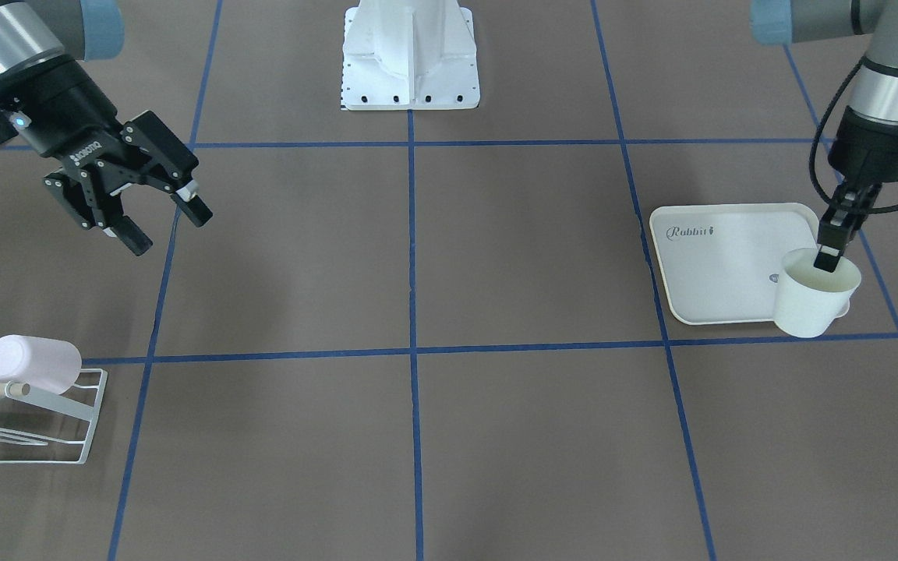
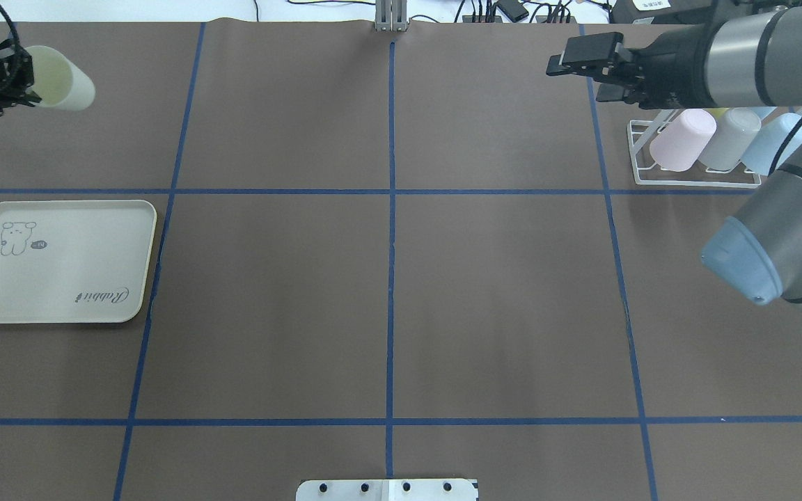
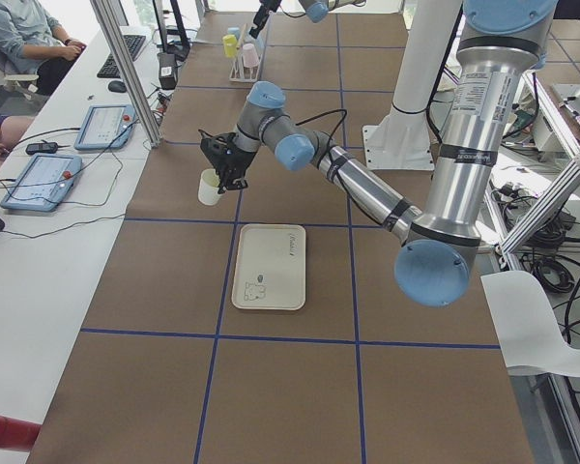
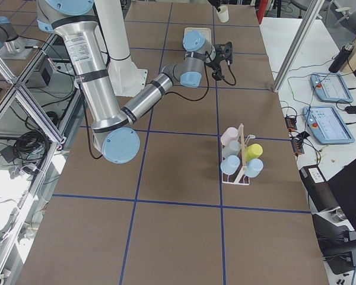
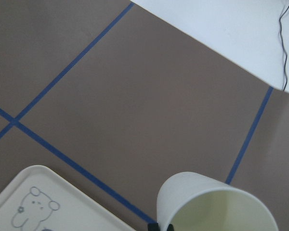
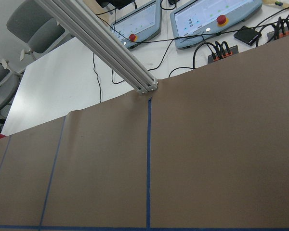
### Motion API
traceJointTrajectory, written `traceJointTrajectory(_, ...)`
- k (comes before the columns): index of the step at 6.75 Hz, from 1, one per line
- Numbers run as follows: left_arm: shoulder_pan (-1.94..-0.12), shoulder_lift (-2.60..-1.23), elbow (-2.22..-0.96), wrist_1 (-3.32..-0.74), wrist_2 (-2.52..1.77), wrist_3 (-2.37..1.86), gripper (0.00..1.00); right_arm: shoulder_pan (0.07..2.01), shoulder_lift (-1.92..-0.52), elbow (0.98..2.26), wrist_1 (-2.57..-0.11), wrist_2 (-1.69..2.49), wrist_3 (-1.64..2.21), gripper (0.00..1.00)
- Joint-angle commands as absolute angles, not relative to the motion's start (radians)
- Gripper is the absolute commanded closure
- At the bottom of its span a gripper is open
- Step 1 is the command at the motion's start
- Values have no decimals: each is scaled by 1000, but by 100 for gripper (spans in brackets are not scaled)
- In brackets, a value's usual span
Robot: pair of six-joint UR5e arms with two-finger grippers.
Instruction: Transfer IKEA cup to right arm and place on rack
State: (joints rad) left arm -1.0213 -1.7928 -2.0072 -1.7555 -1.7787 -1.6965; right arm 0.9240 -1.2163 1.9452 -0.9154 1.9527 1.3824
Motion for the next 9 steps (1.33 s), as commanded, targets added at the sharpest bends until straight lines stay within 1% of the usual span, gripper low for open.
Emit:
traceJointTrajectory(1, -881, -1832, -2008, -1941, -1650, -2078, 100, 869, -1110, 1924, -914, 1945, 1521, 0)
traceJointTrajectory(3, -792, -1827, -2005, -2221, -1548, -2361, 100, 796, -998, 1889, -914, 1889, 1630, 0)
traceJointTrajectory(4, -784, -1824, -2006, -2349, -1545, -2478, 100, 773, -956, 1875, -902, 1867, 1664, 0)
traceJointTrajectory(5, -772, -1824, -2013, -2462, -1530, -2555, 100, 766, -919, 1827, -835, 1864, 1713, 0)
traceJointTrajectory(7, -647, -1824, -2010, -2586, -1414, -2617, 100, 714, -852, 1705, -645, 1779, 1831, 0)
traceJointTrajectory(8, -587, -1821, -2005, -2679, -1340, -2664, 100, 677, -847, 1659, -555, 1716, 1853, 0)
traceJointTrajectory(9, -563, -1819, -2003, -2756, -1298, -2702, 100, 664, -847, 1614, -440, 1686, 1912, 0)
